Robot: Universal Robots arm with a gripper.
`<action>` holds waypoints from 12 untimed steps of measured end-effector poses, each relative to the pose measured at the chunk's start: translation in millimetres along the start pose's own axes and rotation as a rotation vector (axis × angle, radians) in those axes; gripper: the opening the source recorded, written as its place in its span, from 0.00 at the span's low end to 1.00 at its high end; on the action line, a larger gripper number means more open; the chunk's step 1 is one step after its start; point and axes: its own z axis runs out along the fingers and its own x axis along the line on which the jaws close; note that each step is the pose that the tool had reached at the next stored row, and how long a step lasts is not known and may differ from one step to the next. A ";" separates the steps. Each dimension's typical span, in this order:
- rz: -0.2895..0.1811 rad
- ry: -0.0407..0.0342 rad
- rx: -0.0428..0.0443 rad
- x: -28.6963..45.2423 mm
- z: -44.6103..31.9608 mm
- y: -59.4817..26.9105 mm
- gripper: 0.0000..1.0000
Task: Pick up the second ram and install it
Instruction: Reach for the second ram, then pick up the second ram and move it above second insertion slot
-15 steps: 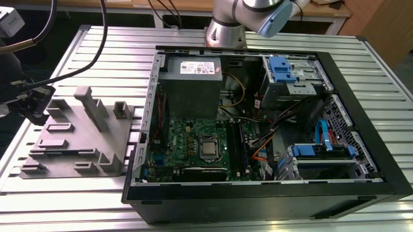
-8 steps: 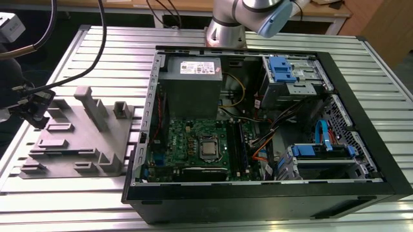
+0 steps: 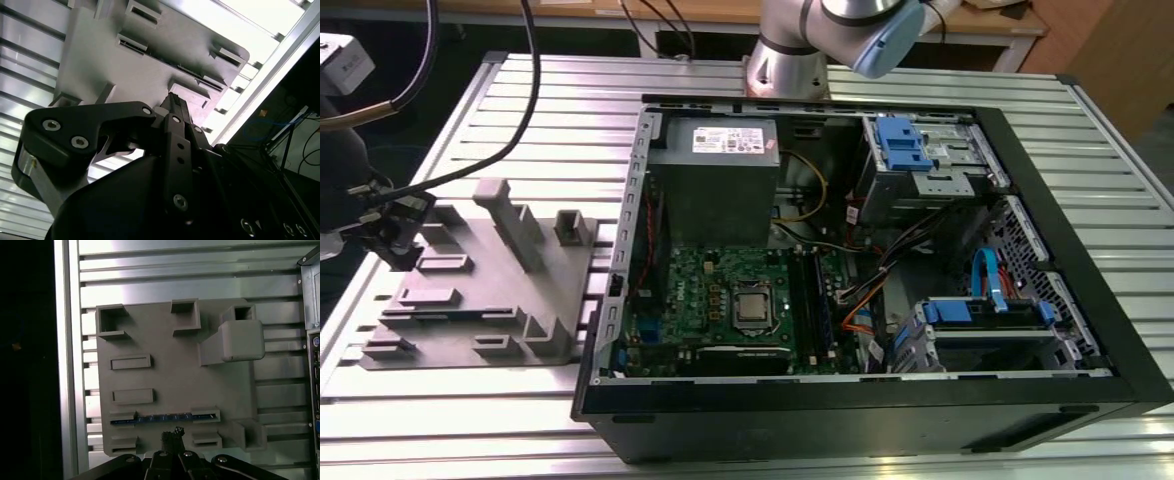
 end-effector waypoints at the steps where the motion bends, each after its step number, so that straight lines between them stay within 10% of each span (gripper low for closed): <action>1: 0.000 0.0001 0.0001 0.0 0.0 0.0 0.07; 12: 0.000 -0.0001 -0.0003 -0.5 1.3 0.0 0.07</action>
